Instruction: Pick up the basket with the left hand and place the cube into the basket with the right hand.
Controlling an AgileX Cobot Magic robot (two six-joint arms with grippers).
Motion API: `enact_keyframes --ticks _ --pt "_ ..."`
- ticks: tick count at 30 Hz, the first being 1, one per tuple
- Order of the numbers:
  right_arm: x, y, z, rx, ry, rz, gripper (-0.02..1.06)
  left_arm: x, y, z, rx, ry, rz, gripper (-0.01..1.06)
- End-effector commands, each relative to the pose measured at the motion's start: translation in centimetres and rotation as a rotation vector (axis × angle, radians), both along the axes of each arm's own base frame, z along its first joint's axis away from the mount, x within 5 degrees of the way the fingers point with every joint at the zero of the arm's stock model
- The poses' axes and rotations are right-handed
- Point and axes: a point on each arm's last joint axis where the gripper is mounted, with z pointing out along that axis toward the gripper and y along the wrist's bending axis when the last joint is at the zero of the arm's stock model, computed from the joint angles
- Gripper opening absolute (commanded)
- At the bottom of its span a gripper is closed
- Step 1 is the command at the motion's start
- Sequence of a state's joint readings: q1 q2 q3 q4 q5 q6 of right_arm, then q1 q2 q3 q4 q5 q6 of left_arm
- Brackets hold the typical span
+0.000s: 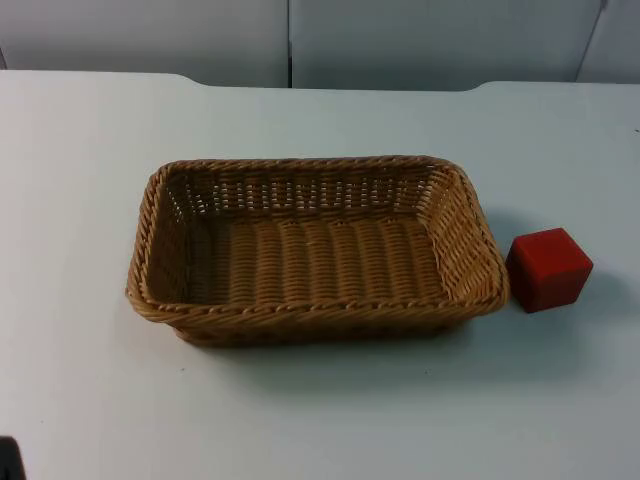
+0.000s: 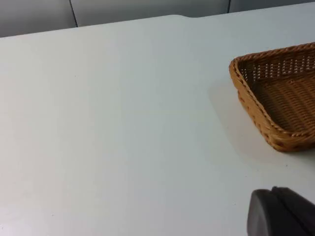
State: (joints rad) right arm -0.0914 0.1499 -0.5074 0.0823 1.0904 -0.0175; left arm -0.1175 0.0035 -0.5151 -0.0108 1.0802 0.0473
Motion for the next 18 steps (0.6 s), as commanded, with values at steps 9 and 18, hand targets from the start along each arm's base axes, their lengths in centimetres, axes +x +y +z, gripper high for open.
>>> enact_keyframes --ticks 9,18 --pt "0.0 0.0 0.1 -0.002 -0.018 0.001 0.02 2.2 -3.3 4.3 -0.435 -0.117 -0.199 0.00" --pt "0.0 0.0 0.1 -0.002 -0.018 0.001 0.02 14.8 -6.8 2.0 -0.453 0.403 -0.358 0.00"
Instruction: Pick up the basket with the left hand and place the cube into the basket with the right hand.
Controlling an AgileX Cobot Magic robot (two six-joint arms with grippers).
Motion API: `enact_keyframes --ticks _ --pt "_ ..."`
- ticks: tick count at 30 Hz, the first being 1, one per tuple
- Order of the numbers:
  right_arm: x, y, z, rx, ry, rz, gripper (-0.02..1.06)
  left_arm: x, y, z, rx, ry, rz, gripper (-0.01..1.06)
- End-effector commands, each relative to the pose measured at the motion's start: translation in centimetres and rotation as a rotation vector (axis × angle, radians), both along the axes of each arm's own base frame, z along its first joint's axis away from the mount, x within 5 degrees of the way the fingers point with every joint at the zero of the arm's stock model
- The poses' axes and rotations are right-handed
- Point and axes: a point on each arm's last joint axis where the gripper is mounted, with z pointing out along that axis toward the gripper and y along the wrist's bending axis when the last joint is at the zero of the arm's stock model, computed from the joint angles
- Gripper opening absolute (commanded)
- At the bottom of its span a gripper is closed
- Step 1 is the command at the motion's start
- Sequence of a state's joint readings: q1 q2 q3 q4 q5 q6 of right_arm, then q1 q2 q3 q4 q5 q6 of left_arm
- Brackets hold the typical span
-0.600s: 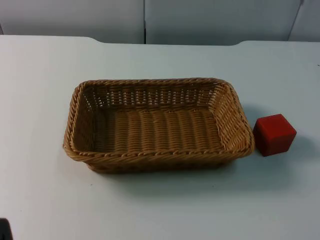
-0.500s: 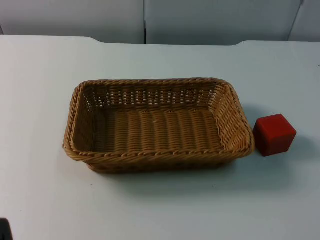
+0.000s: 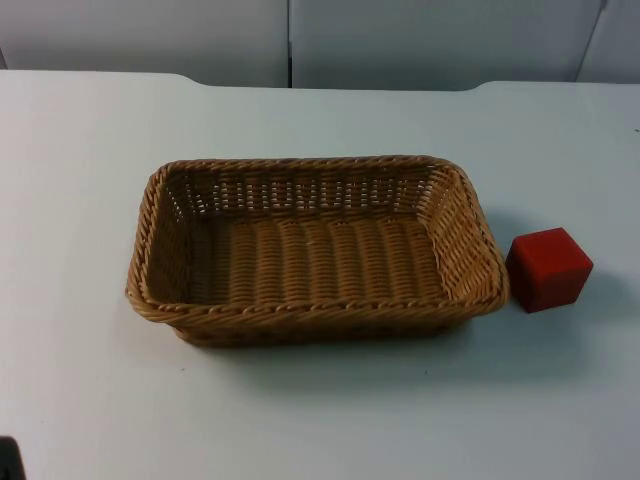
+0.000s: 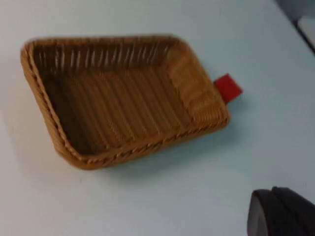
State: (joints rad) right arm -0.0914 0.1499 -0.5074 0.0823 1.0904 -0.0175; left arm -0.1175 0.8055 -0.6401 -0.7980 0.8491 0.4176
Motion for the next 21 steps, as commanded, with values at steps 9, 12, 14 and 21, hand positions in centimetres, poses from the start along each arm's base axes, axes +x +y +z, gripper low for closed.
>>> enact_keyframes --ticks 9,12,14,21 --pt "0.0 0.0 0.1 -0.002 -0.018 0.001 0.02 12.9 -1.9 -4.1 0.045 0.274 -0.087 0.53" --pt "0.0 0.0 0.1 -0.002 -0.018 0.001 0.02 16.8 -2.1 -5.7 0.075 0.290 -0.060 0.68" --pt "0.0 0.0 0.1 -0.002 -0.018 0.001 0.02 17.8 -2.1 -6.3 0.100 0.290 -0.052 0.68" --pt "0.0 0.0 0.1 -0.002 -0.018 0.001 0.02 22.6 -1.4 -11.9 0.265 0.393 -0.023 0.68"
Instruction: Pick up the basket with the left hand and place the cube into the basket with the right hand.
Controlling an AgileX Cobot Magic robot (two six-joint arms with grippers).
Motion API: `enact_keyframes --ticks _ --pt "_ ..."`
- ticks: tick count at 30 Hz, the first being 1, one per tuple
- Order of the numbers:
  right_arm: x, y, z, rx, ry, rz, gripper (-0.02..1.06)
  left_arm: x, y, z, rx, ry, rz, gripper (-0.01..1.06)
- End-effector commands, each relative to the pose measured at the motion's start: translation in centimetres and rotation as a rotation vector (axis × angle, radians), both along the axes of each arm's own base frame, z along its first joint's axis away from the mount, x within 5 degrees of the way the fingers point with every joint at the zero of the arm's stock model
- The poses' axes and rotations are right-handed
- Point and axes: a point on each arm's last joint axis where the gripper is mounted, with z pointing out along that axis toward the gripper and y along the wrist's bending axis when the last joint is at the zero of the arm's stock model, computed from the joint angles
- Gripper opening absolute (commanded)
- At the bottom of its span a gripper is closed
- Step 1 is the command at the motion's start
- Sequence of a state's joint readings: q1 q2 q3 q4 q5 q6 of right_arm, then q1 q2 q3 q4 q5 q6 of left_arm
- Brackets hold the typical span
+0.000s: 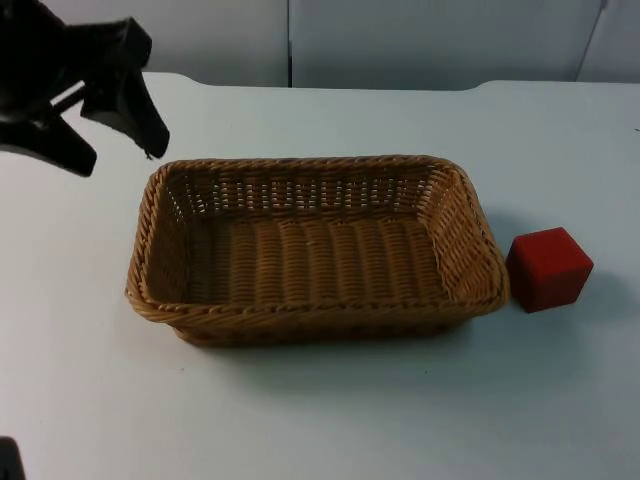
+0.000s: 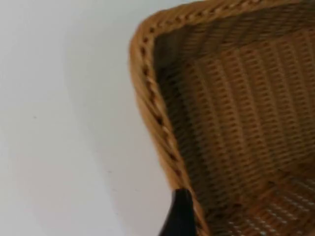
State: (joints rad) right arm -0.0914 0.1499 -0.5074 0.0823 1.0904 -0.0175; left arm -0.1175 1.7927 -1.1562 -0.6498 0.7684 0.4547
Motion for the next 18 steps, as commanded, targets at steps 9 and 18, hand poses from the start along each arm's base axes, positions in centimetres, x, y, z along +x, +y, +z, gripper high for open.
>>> enact_keyframes --ticks 9,18 --pt "0.0 0.0 0.1 -0.002 -0.018 0.001 0.02 2.5 -0.1 -7.2 0.066 0.141 -0.011 0.68" --pt "0.0 0.0 0.1 -0.002 -0.018 0.001 0.02 2.9 -0.6 -9.0 0.010 0.159 0.021 -0.01"
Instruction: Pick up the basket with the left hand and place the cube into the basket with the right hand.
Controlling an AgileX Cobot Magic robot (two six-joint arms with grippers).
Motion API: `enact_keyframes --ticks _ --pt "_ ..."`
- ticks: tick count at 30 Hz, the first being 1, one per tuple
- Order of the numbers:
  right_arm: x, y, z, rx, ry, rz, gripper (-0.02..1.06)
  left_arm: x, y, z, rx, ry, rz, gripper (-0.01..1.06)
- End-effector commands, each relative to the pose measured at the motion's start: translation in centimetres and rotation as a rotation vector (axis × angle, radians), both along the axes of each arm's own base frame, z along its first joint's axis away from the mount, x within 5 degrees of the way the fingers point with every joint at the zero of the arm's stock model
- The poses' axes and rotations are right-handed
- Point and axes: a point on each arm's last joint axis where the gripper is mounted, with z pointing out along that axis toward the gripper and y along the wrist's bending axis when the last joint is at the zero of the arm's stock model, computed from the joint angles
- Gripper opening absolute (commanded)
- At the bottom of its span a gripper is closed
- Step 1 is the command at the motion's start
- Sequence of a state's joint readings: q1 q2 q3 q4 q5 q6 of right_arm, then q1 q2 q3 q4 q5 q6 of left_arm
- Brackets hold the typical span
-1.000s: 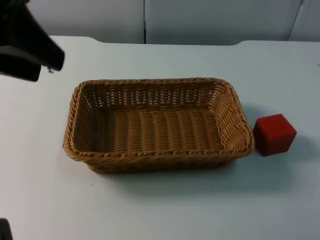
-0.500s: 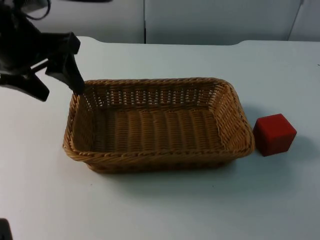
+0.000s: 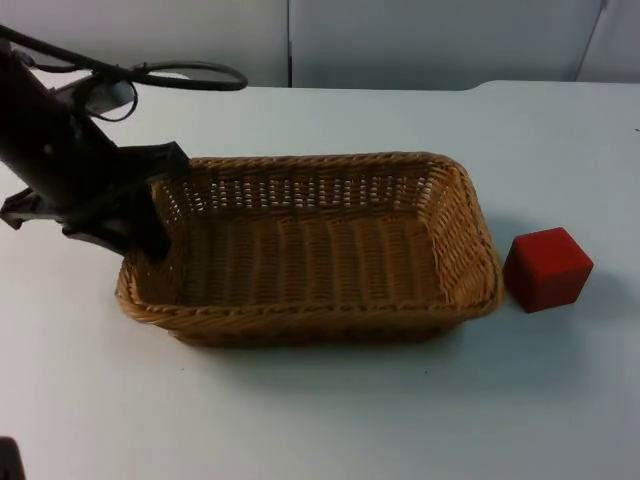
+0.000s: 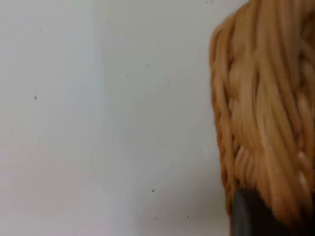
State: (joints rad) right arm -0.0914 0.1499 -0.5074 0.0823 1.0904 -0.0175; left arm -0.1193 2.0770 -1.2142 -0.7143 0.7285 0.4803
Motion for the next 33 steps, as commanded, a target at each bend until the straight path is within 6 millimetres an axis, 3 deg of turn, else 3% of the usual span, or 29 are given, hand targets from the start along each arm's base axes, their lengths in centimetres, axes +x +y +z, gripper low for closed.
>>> enact_keyframes --ticks 1,8,17,33 --pt "0.0 0.0 0.1 -0.002 -0.018 0.001 0.02 0.4 0.0 -0.1 0.021 -0.033 -0.010 0.00" --pt "0.0 0.0 0.1 -0.002 -0.018 0.001 0.02 0.7 0.3 1.1 0.025 -0.087 0.020 0.00" --pt "0.0 0.0 0.1 -0.002 -0.018 0.001 0.02 0.7 3.1 3.7 -0.054 -0.070 0.126 0.00" --pt "0.0 0.0 0.1 -0.002 -0.018 0.001 0.02 -0.2 2.7 8.6 -0.158 -0.139 0.140 0.00"
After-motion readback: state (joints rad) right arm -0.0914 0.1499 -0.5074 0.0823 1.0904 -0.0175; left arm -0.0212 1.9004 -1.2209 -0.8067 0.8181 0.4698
